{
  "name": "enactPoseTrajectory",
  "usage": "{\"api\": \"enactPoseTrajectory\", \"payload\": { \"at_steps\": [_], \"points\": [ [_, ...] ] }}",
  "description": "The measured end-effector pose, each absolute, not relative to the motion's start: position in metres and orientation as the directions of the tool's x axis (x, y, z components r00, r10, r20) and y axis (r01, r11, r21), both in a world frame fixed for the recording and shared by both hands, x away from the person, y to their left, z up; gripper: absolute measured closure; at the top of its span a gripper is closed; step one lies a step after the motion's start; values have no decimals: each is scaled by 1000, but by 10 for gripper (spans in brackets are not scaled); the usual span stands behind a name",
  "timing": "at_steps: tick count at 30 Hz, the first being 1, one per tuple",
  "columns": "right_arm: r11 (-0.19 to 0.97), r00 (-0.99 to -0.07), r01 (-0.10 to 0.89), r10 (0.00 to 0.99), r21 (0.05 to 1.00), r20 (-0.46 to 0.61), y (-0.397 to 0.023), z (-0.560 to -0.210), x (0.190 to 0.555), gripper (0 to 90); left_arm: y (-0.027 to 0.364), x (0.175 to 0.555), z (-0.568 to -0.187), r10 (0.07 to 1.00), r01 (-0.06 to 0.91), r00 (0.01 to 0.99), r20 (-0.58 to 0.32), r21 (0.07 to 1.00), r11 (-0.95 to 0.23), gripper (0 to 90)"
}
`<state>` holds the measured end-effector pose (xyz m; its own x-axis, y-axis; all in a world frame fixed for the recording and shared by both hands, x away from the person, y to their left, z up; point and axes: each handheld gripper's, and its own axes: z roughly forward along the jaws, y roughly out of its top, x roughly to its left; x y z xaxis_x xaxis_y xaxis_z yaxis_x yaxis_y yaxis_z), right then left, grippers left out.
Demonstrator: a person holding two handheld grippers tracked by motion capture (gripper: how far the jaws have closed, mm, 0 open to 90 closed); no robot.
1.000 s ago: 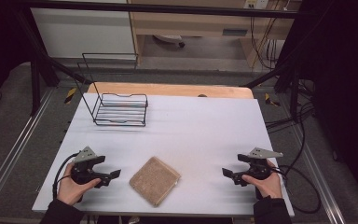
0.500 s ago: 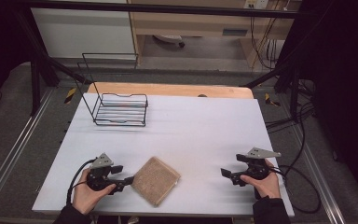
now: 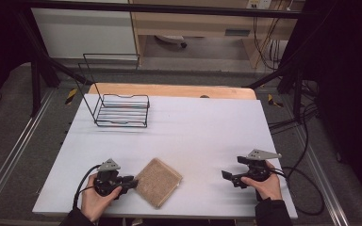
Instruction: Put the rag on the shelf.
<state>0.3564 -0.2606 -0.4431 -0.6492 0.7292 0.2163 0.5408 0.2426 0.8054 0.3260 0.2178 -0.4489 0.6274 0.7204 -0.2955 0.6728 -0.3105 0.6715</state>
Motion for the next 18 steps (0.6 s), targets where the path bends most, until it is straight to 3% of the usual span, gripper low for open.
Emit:
{"api": "enactPoseTrajectory", "payload": {
  "at_steps": [6,11,18],
  "points": [
    [246,-652,540,727,805,215,-259,-443,357,30,212,323,-449,748,677,608,-265,665,-315,707],
    [251,-652,543,728,801,214,-256,-442,356,30,210,324,-448,751,694,600,-275,646,-318,800],
    [254,-651,544,729,800,212,-254,-443,356,31,208,324,-442,750,685,610,-256,646,-337,839]
  ]
}}
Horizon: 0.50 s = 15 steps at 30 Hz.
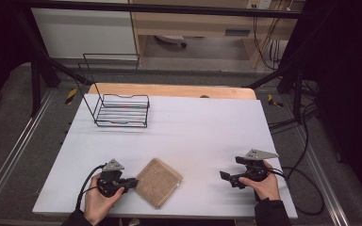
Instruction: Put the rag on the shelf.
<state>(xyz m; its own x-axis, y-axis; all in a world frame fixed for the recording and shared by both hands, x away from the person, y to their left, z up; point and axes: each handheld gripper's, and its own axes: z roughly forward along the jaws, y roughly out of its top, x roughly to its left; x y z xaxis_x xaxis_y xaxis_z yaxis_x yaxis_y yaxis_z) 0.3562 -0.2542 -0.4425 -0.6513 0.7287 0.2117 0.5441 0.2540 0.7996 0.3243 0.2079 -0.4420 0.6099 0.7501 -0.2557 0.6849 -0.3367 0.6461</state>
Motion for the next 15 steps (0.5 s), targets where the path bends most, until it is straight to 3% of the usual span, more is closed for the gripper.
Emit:
{"api": "enactPoseTrajectory", "payload": {
  "at_steps": [15],
  "points": [
    [241,-644,550,732,799,223,-252,-443,356,34,218,352,-432,748,683,622,-232,628,-373,846]
  ]
}}
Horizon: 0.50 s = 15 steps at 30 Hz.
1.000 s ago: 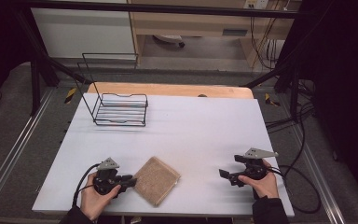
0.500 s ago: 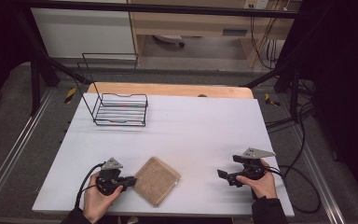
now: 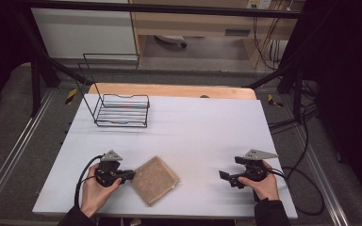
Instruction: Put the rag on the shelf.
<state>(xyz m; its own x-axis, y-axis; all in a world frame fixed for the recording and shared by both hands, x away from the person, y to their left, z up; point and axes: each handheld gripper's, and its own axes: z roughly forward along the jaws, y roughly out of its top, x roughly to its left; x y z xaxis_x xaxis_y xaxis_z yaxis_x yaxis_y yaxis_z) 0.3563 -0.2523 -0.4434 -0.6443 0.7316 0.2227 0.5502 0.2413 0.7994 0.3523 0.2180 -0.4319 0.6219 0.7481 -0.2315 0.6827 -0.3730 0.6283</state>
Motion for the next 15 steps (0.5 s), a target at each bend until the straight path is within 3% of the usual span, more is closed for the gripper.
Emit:
{"api": "enactPoseTrajectory", "payload": {
  "at_steps": [15],
  "points": [
    [244,-645,546,732,801,217,-251,-445,356,35,223,400,-430,781,698,591,-201,612,-371,848]
  ]
}}
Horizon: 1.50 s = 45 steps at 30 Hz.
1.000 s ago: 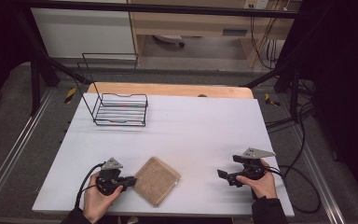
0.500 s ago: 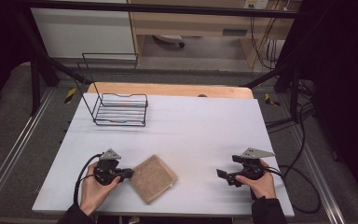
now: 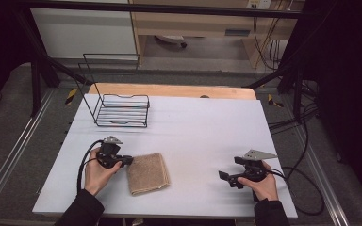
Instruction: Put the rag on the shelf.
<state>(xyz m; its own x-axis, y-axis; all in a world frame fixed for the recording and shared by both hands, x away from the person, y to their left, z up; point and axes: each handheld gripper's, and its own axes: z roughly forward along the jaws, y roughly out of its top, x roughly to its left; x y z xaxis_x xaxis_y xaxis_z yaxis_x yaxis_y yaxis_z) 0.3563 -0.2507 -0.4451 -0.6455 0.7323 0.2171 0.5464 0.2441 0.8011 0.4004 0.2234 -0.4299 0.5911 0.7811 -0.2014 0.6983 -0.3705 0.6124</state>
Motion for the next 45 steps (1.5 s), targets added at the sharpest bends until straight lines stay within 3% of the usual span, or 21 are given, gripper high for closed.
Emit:
{"api": "enactPoseTrajectory", "payload": {
  "at_steps": [7,11,12,16,23,33,45],
  "points": [
    [242,-643,547,735,801,217,-250,-445,357,36,226,411,-434,790,701,575,-213,627,-341,841],
    [239,-640,547,737,802,217,-250,-446,357,36,233,403,-432,828,691,522,-207,671,-268,680],
    [239,-640,546,737,803,216,-250,-446,357,36,240,397,-434,837,701,485,-254,685,-198,647],
    [229,-633,552,741,802,224,-249,-446,357,36,245,391,-444,845,726,434,-311,676,-124,605],
    [218,-629,555,742,803,233,-248,-446,357,36,237,391,-449,838,724,439,-324,680,-116,637],
    [214,-633,552,737,806,238,-235,-445,358,16,234,392,-451,832,752,442,-336,645,-139,802],
    [265,-680,526,702,808,212,-159,-420,374,34,231,392,-450,826,732,483,-291,653,-198,819]
  ]
}}
